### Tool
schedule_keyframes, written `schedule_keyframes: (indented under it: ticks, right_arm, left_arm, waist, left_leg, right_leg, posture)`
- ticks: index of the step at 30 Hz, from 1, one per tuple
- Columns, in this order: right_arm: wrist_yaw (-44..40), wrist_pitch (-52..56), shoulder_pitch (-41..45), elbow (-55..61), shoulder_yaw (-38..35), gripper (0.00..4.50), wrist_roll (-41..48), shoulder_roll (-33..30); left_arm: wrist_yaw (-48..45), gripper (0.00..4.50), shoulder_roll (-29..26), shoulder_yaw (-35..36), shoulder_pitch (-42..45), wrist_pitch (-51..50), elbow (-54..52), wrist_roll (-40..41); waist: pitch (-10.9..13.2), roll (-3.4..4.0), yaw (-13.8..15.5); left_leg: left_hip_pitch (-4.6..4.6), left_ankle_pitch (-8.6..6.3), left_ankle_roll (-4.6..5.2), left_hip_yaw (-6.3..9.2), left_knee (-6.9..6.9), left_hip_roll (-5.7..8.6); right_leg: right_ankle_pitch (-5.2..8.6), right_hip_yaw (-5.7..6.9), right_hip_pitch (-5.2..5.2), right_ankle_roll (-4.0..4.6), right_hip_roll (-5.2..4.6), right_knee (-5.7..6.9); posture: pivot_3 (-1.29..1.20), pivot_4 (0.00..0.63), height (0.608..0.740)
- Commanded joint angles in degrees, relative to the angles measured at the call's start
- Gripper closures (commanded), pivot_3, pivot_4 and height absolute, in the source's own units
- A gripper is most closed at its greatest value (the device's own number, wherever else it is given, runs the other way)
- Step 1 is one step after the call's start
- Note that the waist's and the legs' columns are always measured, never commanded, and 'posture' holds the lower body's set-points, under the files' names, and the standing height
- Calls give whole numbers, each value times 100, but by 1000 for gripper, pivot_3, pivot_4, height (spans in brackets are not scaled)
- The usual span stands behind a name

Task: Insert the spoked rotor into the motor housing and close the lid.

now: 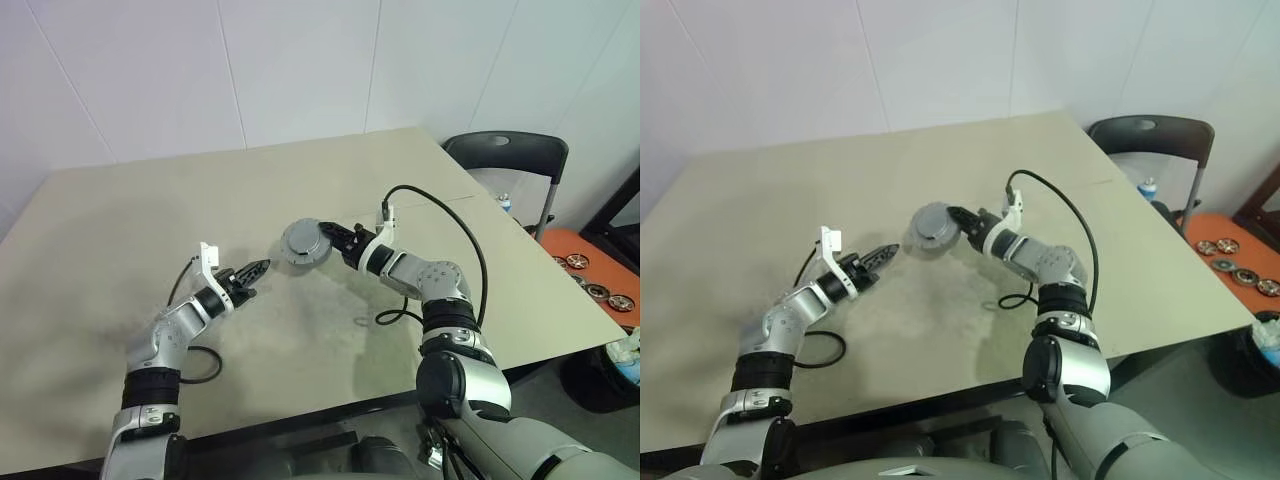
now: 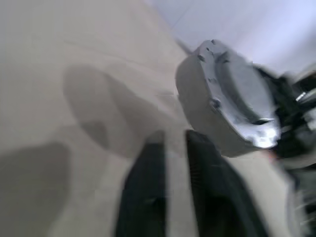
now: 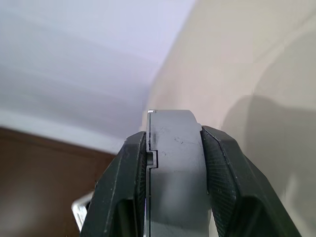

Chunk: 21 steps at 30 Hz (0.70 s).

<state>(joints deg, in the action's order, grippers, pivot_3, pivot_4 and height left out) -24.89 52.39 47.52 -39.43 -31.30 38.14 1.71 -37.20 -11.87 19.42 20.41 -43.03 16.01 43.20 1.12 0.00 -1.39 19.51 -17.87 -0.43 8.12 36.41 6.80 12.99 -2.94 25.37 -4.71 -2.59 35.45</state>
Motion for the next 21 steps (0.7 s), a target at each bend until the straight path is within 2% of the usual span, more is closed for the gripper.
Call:
schedule_keyframes:
  ticks: [1, 4, 8, 13, 16, 21]
  right_arm:
    - [-47, -92, 175, 281, -29, 3221, 402, 142]
    - [-27, -87, 145, 330, 63, 3221, 433, 172]
    - [-6, -65, 88, 312, 128, 3221, 432, 191]
    - [-74, 82, 28, 449, 220, 3221, 503, 244]
    - [-53, 126, -39, 564, 277, 3221, 563, 323]
    - [-10, 150, -127, 650, 325, 3221, 595, 340]
  left_arm:
    - [538, 2538, 416, 532, 183, -632, -308, 1024]
    - [893, 1534, 850, 781, 291, -911, -487, 1685]
    - [1206, 179, 1082, 716, 390, -990, -287, 1743]
    - [1154, 179, 1181, 640, 691, -614, 670, 1436]
    - [1070, 179, 1132, 458, 907, -301, 1443, 988]
    - [849, 179, 1049, 569, 1057, -30, 1760, 930]
  waist:
    - [0, 0, -4]
    - [0, -1, 1]
    - [1, -2, 27]
    - [0, -3, 39]
    - [0, -4, 35]
    - [0, -4, 20]
  left_leg:
    - [0, 0, 0, 0, 4, 0]
    - [1, -1, 1, 0, 21, 1]
    - [1, -3, 4, 0, 52, 3]
    - [-6, -3, 3, -1, 74, 10]
    - [-6, -2, 1, 0, 75, 9]
    - [-2, -2, 1, -2, 74, 15]
  right_leg:
    - [0, 0, 0, 0, 0, 3]
    - [-1, 0, -7, 0, 0, 11]
    - [-1, 1, -13, 0, 1, 30]
    - [-1, 0, -18, 0, -1, 57]
    - [-1, 0, -15, 1, 0, 61]
    - [-2, -3, -13, 1, -5, 58]
  posture:
    - [0, 0, 740]
    - [0, 0, 740]
    - [0, 0, 740]
    - [0, 0, 740]
    - [0, 0, 740]
    - [0, 0, 740]
